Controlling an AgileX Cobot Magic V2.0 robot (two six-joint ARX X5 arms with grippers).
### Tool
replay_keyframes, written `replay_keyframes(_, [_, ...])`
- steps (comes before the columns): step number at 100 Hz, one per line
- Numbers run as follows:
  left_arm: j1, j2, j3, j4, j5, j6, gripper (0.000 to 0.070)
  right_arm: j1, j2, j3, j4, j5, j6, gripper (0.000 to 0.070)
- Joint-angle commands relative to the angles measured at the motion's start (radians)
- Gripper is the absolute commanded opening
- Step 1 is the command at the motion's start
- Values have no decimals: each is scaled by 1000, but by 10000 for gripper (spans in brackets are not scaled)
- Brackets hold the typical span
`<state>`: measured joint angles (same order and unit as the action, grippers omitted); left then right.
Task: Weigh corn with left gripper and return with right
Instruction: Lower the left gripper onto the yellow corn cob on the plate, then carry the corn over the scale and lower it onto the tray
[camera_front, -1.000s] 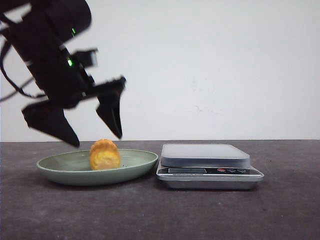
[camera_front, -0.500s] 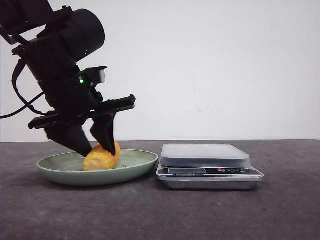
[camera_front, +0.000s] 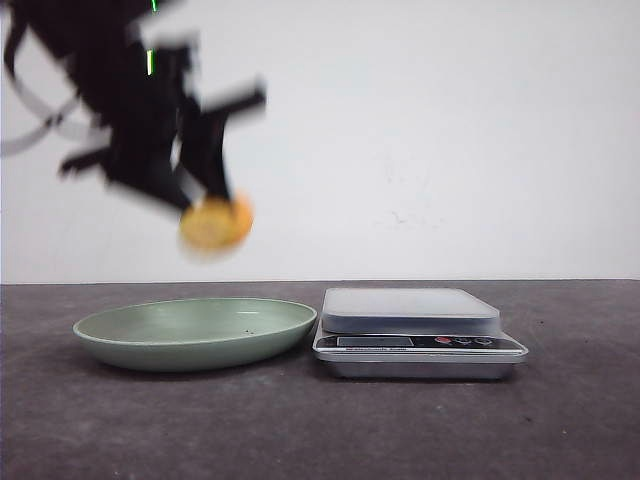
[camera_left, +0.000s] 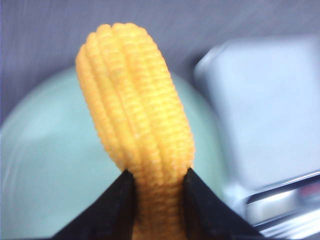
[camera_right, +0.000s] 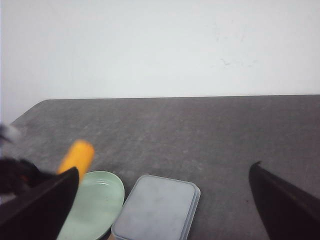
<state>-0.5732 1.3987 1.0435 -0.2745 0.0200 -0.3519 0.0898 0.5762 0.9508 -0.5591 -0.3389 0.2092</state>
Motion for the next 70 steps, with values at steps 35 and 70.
replay_keyframes(35, [-216,176,331,12,8,-51,5,2,4,11,11,2,-8,700])
replay_keyframes(70, [-240,473,428,35,-74,-69,4,2,4,11,11,2,-8,700])
